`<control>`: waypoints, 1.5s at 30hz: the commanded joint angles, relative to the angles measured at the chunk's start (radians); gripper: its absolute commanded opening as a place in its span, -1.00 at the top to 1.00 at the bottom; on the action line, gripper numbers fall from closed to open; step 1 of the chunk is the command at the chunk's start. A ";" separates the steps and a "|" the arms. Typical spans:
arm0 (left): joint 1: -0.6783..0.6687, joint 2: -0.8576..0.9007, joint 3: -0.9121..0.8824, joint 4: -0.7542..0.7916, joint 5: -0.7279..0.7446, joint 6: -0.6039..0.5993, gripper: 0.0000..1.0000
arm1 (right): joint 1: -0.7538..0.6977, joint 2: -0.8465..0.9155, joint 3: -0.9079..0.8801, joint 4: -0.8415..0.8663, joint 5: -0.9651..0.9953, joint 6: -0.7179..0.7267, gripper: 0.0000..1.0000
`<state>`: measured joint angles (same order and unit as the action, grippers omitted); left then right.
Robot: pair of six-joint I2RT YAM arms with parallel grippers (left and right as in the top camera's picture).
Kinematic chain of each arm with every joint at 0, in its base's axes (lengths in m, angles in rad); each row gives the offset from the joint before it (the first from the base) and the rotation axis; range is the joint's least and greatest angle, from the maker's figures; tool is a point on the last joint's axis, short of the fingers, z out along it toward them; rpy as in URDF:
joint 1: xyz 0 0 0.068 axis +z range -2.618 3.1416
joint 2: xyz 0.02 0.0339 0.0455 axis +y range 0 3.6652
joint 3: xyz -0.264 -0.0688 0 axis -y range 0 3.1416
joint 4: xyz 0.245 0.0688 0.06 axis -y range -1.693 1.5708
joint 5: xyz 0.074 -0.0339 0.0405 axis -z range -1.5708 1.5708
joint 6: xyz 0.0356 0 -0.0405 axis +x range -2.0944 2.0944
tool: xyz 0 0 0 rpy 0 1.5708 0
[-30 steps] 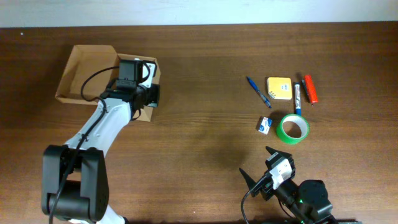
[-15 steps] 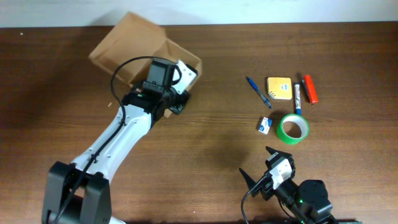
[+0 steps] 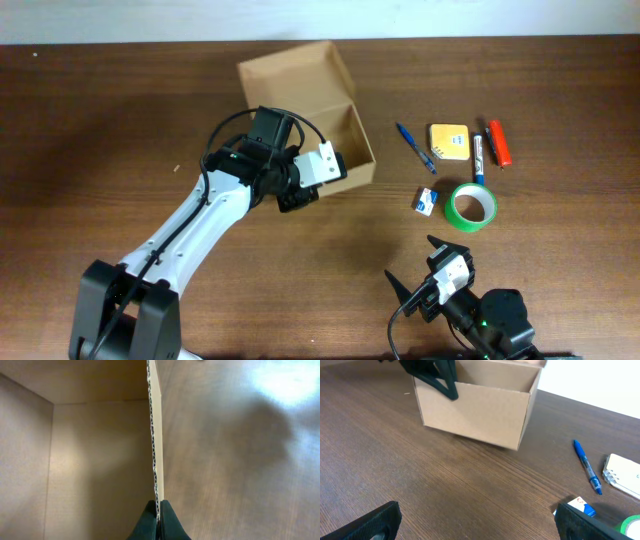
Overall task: Pack container
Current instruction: 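Push the cardboard box rightward toward the table center with the left gripper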
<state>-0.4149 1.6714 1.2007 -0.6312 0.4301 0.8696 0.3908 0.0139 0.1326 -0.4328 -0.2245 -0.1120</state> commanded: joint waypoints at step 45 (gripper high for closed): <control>0.005 -0.015 0.024 -0.148 0.043 0.272 -0.91 | 0.001 -0.011 -0.008 0.003 0.016 0.001 -0.99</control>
<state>-0.4149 1.6714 1.2018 -0.7803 0.4709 1.1191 0.3908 0.0135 0.1326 -0.4328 -0.2245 -0.1120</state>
